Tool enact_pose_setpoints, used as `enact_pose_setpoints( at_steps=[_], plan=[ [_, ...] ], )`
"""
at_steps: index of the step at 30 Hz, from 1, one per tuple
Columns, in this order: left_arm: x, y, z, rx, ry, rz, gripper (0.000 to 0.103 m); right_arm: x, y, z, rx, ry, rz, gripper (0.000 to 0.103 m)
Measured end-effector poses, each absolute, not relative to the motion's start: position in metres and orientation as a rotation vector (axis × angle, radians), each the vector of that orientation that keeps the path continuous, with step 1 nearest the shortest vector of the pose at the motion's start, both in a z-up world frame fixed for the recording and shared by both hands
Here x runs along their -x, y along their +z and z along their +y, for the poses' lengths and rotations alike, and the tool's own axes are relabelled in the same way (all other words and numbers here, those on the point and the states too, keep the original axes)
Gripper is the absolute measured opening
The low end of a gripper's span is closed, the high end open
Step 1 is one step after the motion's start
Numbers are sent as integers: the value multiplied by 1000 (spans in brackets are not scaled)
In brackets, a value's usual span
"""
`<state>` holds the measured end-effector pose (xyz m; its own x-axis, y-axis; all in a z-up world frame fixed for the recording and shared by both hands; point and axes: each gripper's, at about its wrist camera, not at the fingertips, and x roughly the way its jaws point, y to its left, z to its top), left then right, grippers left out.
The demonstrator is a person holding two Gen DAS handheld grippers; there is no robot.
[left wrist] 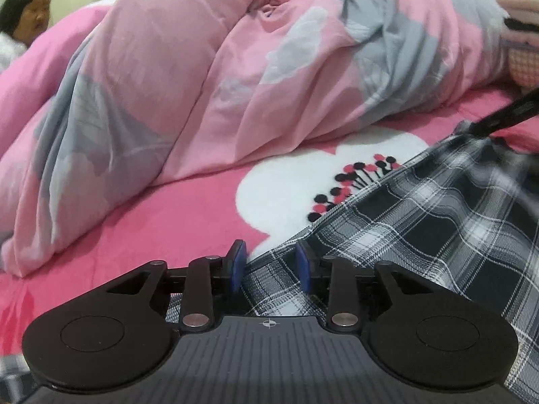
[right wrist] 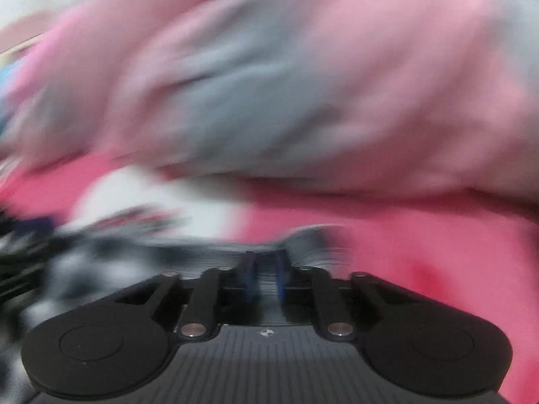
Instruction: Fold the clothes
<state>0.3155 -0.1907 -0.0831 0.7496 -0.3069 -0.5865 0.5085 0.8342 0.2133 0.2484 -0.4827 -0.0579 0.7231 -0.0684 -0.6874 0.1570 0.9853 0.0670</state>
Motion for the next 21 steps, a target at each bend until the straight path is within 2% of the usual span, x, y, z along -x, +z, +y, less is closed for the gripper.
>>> enact_pose_setpoints(
  at_steps=[2,5,8,10,17,21],
  plan=[
    [-319,-84,-187,-353,-459,576,35,-228,-46,-502,-138,-222,734,11],
    [-321,-84,-187,-345,-454,584,36,-203,-25,-461,-111,1,679,11],
    [-319,-83,-189,-353,-445,583,38,-201,-36,-396,6,277,708,12],
    [-319,-84,-188,-350,-443,584,39,-200,-56,-374,113,326,797,13],
    [-325,-84,-182,-301,-452,604,41,-120,-50,-493,18,-217,885,17],
    [-325,-85,-180,-307,-447,601,43,-115,-19,-447,-19,-50,739,17]
  ],
)
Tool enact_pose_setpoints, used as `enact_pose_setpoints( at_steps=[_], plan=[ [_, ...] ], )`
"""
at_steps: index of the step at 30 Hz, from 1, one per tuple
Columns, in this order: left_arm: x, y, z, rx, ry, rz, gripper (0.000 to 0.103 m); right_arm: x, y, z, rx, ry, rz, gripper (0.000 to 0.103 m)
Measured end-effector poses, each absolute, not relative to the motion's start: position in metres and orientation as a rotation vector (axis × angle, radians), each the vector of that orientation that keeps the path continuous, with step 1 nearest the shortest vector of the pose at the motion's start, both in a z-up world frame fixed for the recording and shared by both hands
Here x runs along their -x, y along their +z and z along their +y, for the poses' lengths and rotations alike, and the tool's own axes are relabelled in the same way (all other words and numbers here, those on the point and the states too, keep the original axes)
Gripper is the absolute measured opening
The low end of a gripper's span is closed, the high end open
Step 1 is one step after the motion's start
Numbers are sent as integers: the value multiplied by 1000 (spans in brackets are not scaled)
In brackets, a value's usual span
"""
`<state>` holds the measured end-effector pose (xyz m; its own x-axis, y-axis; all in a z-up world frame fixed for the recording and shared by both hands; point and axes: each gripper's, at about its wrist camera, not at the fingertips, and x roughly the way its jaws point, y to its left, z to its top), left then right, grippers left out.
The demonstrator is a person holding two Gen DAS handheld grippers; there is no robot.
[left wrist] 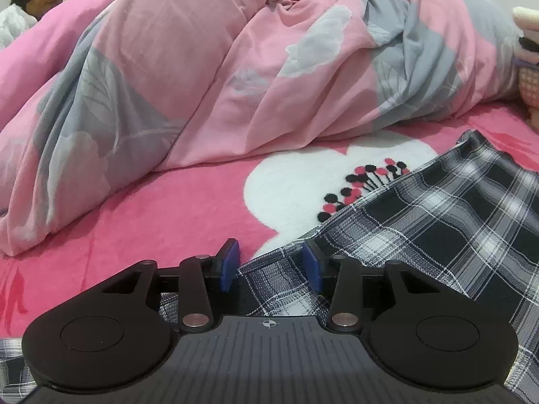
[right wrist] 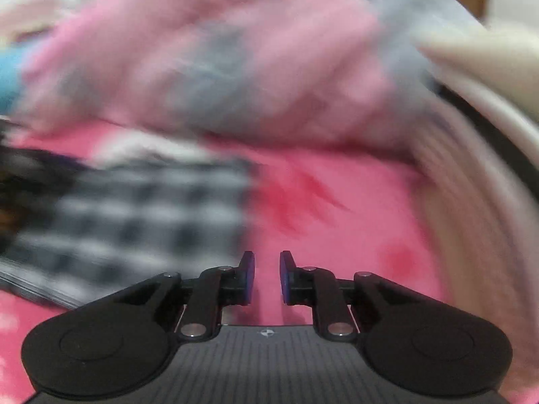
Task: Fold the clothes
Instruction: 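Withdraw both open grippers from the folded plaid pants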
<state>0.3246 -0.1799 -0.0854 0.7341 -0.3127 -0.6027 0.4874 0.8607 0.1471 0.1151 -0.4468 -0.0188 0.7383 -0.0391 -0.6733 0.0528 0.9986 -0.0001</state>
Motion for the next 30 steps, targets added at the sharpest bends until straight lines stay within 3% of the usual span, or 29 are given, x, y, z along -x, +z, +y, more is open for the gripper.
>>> enact_pose_setpoints(
  at_steps=[6,11,15,16,18,19,21,24,28,30],
  plan=[
    [-326,-87,-179,-300,-445,604,44,-140,-59,-366,43,238,835,16],
    [-326,-86,-176,-276,-452,604,44,-42,-50,-443,-35,-120,900,19],
    [-315,-65,-165,-254,-422,613,43,8,-11,-453,-50,-276,879,20],
    [-304,-51,-158,-225,-427,594,43,19,3,-444,-70,-268,835,21],
    [-277,-21,-143,-164,-437,558,44,28,28,-419,-115,-232,736,35],
    [-261,-6,-136,-134,-440,542,49,32,40,-408,-138,-211,688,44],
    [-226,22,-119,-91,-444,529,58,43,60,-389,-194,-158,610,45],
    [-176,54,-92,-60,-456,544,60,56,78,-367,-309,-85,544,46],
    [-117,69,-46,35,-486,546,84,77,91,-341,-405,-67,517,62],
    [-94,70,-27,49,-482,538,88,89,95,-328,-431,-73,498,65]
  ],
)
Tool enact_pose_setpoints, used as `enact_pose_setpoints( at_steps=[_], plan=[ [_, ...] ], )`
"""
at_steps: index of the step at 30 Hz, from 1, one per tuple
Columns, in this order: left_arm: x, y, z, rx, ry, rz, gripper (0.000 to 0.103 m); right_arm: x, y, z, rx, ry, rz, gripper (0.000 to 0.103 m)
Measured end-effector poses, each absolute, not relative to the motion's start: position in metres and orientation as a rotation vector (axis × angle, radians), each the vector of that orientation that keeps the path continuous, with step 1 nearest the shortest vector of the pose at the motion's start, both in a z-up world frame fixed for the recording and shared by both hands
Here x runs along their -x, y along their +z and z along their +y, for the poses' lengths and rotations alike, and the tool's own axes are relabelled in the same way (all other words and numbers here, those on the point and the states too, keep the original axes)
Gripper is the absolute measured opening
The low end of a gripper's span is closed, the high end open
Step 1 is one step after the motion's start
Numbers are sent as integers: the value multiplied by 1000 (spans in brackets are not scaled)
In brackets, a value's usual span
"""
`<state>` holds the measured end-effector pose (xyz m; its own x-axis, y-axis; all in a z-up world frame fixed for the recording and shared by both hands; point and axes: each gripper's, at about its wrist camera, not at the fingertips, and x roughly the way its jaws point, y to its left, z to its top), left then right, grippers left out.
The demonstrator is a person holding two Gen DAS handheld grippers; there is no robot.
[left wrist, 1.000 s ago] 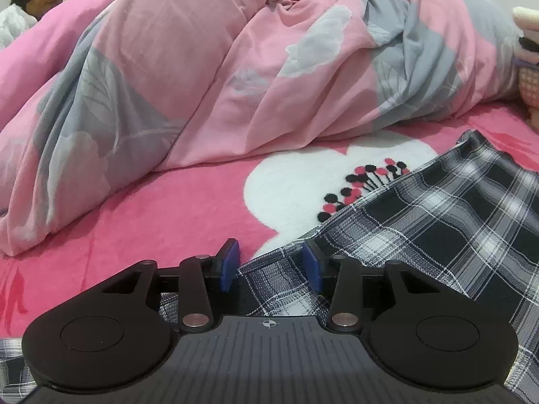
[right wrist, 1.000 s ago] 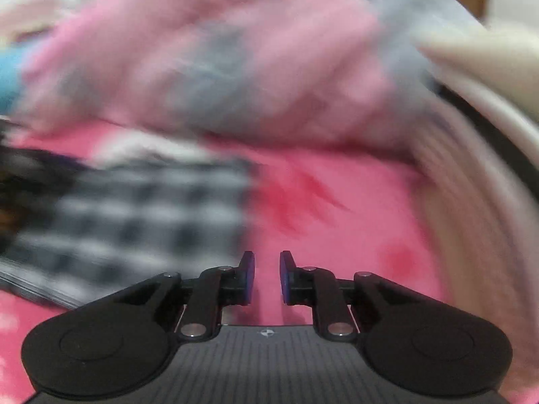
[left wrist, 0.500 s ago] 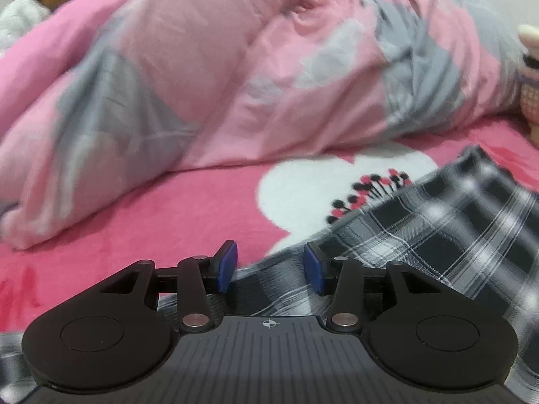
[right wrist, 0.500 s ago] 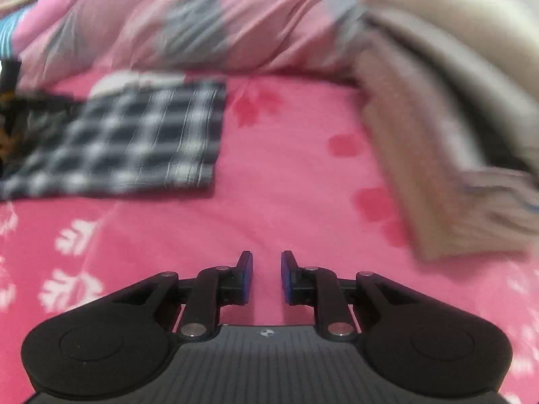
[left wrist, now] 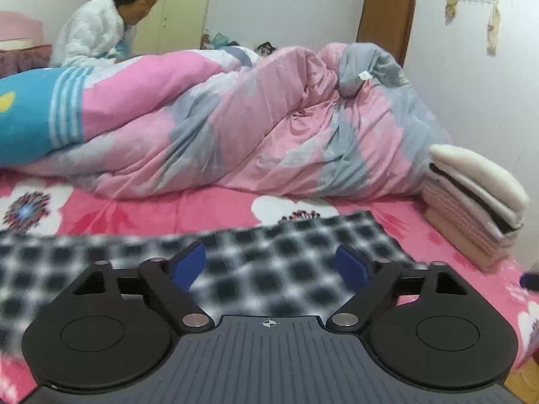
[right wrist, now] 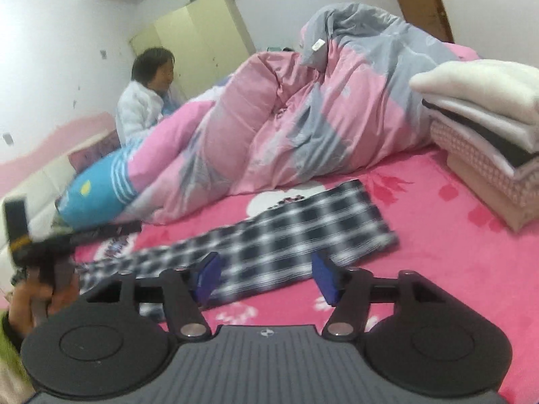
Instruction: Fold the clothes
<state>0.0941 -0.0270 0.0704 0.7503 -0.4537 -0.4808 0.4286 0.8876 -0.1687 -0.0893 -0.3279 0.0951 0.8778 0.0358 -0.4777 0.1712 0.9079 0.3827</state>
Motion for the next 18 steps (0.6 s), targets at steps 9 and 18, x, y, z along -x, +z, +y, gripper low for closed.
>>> enact_pose_setpoints(
  at_steps=[9,18],
  plan=[
    [-51,49,29,110,-398,554,99,126,108,-266,-481,-110,457,97],
    [-43,9,49,134,-327,609,103,108,76,-207,-393,-133,543,102]
  ],
)
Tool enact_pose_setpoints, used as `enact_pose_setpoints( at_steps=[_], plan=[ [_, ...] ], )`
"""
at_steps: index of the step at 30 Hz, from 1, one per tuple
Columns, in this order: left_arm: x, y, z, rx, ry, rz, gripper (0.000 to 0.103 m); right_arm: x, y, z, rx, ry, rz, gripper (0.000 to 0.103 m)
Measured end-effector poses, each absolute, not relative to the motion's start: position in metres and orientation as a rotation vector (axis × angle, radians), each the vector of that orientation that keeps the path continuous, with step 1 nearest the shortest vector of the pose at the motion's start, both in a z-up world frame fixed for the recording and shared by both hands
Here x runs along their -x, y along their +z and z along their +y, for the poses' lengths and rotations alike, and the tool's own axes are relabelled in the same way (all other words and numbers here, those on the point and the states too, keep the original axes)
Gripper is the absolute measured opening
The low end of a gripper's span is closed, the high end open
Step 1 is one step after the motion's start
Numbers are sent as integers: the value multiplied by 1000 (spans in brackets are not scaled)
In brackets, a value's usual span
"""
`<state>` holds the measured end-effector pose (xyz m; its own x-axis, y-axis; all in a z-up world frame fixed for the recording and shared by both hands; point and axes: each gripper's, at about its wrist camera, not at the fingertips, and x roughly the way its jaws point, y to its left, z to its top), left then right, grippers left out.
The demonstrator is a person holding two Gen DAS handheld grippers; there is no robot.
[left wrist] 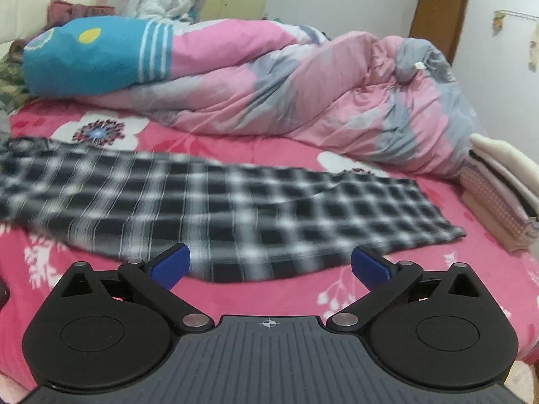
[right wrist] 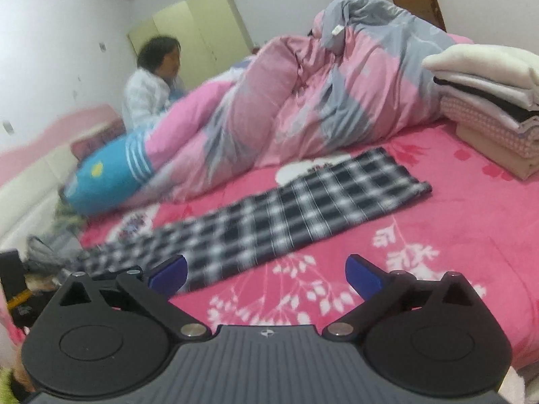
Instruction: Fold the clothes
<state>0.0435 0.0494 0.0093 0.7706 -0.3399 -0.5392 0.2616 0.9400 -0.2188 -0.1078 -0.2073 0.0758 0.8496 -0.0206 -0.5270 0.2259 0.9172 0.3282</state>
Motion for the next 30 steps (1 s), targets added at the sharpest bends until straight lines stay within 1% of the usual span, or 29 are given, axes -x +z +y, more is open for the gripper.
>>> enact_pose_setpoints(
  at_steps=[4,8,11,13,15,17,18,19,20,22,24,25,26,27,30],
  plan=[
    [-33,-4,55,94,-355,572,103,97,64,-187,-330,-148,553,103],
    [-20,-15,63,54,-363,521,103,78,54,-180,-339,-89,538,103],
    [-13,-23,71,47,-349,477,103,52,47,-177,-356,-35,555,101],
    [-14,-26,74,33,-305,445,102,31,42,-168,-313,21,562,100],
    [-16,-30,77,18,-261,413,99,13,31,-155,-223,65,568,96],
    [-22,-32,81,22,-224,400,97,-7,20,-137,-97,122,564,88],
    [-25,-34,84,31,-207,399,93,-16,14,-127,-34,151,561,86],
    [-28,-35,88,40,-189,399,85,-25,7,-118,31,185,558,80],
    [-31,-37,92,50,-171,399,80,-34,-1,-108,94,226,556,78],
    [-37,-41,102,95,-149,416,66,-49,-16,-88,214,300,557,65],
    [-44,-45,110,133,-153,431,56,-59,-29,-67,329,373,547,59],
    [-47,-47,113,141,-158,438,55,-60,-35,-58,378,406,534,54],
    [-49,-48,116,150,-164,444,52,-61,-40,-48,430,437,519,52],
    [-52,-49,119,159,-169,451,47,-62,-46,-39,484,460,503,51],
    [-56,-54,117,134,-195,453,43,-66,-65,-16,627,497,486,36]
  ],
)
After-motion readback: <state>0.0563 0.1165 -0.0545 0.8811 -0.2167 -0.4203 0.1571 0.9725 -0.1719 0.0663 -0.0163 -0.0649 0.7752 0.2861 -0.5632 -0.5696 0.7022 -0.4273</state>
